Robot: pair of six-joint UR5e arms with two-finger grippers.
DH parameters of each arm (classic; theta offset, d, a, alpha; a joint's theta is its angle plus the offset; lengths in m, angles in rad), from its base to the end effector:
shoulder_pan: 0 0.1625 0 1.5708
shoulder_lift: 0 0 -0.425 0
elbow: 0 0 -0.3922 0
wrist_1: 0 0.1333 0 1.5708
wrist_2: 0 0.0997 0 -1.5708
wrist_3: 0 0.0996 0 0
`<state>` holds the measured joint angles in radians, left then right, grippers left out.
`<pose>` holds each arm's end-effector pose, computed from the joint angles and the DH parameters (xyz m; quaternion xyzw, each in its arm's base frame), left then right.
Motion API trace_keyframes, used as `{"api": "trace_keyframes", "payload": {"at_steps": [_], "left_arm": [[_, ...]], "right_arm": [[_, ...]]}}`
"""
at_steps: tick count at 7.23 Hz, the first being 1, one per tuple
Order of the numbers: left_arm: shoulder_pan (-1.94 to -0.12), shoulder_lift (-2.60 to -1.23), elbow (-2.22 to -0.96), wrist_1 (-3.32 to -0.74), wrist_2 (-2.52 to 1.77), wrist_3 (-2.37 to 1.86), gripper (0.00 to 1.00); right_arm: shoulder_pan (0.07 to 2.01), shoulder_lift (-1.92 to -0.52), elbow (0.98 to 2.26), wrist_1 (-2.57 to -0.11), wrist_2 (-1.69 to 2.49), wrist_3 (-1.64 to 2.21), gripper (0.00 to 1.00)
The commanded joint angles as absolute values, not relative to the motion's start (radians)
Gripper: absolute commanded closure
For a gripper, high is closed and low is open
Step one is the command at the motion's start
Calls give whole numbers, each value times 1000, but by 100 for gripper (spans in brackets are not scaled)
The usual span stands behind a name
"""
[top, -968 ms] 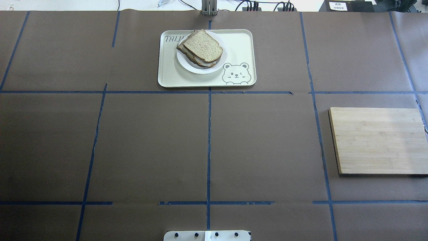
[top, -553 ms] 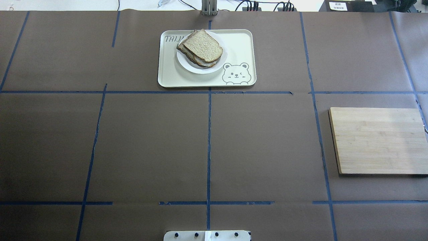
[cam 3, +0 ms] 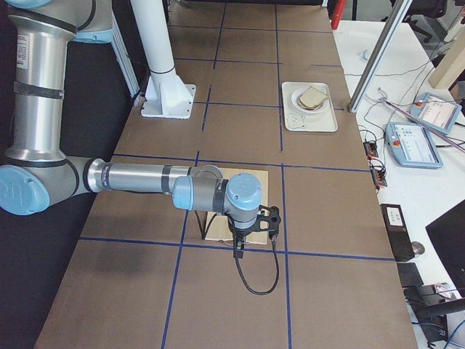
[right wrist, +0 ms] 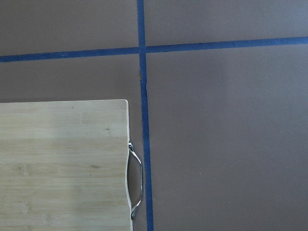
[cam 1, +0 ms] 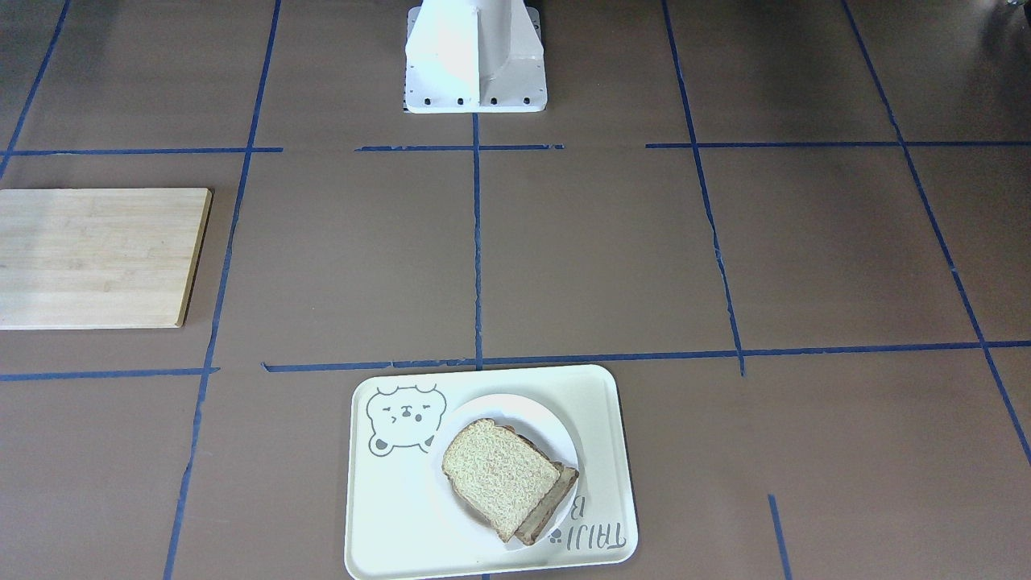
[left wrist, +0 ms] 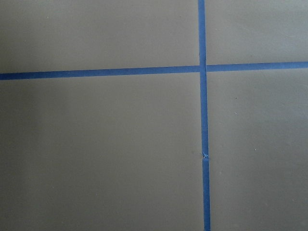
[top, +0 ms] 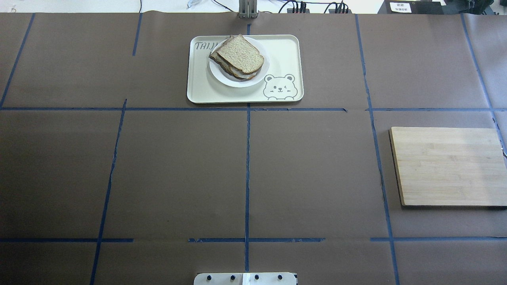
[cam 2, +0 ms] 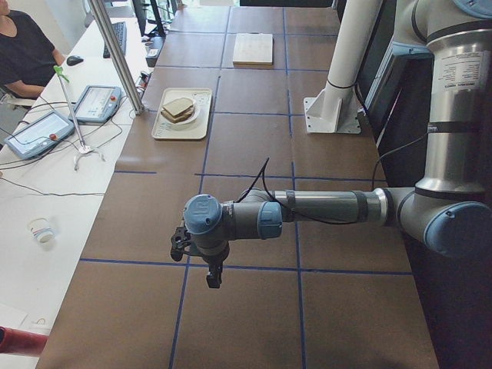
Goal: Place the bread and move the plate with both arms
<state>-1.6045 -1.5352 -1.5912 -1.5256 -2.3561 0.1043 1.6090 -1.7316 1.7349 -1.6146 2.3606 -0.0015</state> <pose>-0.0788 -0.4699 0.6695 -0.0015 0.3835 0.0210 0.9233 0.0786 -0.4182 0.6548 -0.0111 -0.3849 0.0247 0.9225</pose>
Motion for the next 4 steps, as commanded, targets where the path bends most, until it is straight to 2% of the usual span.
{"api": "trace_keyframes", "payload": {"at_steps": [1,4], "left_arm": [[-1605,-1534,-1592,-1526,-2356,104,0],[-1605,-1534,-1594,-1526,-2359,106,0]], "right_arm": [[1609,-1732,1730,-1609,2339,-3,0],[1609,-1724,1723,-1609,2339,2,0]]}}
